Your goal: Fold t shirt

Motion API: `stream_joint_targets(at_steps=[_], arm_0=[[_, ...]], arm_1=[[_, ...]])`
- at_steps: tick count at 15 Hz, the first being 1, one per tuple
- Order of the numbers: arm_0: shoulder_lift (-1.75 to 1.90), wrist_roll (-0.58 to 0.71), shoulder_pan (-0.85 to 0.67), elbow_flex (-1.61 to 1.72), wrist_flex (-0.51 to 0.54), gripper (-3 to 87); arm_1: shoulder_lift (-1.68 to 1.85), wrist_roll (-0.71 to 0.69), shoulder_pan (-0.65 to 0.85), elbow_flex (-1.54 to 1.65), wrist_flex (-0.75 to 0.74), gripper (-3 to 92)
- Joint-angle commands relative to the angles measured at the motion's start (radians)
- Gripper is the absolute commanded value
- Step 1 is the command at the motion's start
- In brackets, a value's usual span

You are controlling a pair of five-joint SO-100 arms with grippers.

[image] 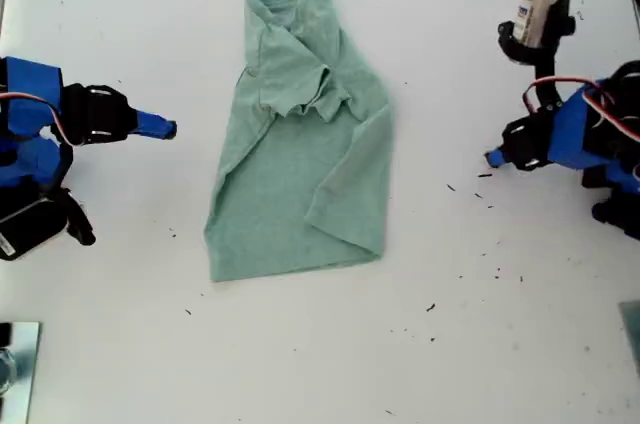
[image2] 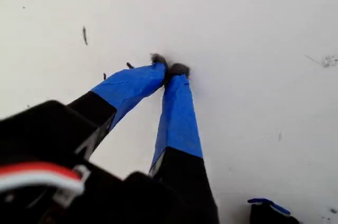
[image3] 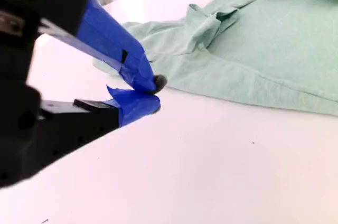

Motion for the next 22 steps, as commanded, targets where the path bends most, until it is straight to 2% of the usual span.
stream_joint_targets(at_steps=[1, 2, 3, 6, 7, 8, 10, 13, 17, 19, 22], arm_0=[[-0.008, -0.011, 0.015, -0.025, -0.014, -0.3], [-0.057, -0.017, 0.048, -0.117, 0.009, -0.3], [-0.184, -0.032, 0.067, -0.291, 0.097, -0.3], [-0.617, -0.077, 0.166, -0.968, 0.512, -0.3], [-0.735, -0.080, 0.207, -1.160, 0.621, -0.3], [-0.818, -0.087, 0.256, -1.299, 0.675, -0.3], [-0.914, -0.112, 0.325, -1.388, 0.686, -0.3], [-0.991, -0.150, 0.391, -1.416, 0.686, 15.8], [-1.039, -0.183, 0.428, -1.325, 0.675, 20.3], [-1.071, -0.216, 0.463, -1.183, 0.578, 20.8], [-1.072, -0.281, 0.502, -0.923, 0.341, 20.6]], arm_1=[[0.058, -0.048, 0.071, 0.037, -0.029, 2.5], [0.046, -0.057, 0.083, 0.055, -0.054, 2.5], [0.037, -0.060, 0.084, 0.080, -0.092, 2.5], [0.026, -0.060, 0.092, 0.097, -0.118, 2.5], [0.026, -0.060, 0.092, 0.100, -0.120, 2.5], [0.026, -0.060, 0.092, 0.101, -0.123, 2.5], [0.026, -0.055, 0.086, 0.106, -0.127, 2.5], [0.028, -0.052, 0.081, 0.109, -0.129, 2.5], [0.031, -0.052, 0.078, 0.112, -0.130, 2.5], [0.034, -0.049, 0.072, 0.114, -0.130, 2.5], [0.055, -0.044, 0.064, 0.120, -0.126, 2.5]])
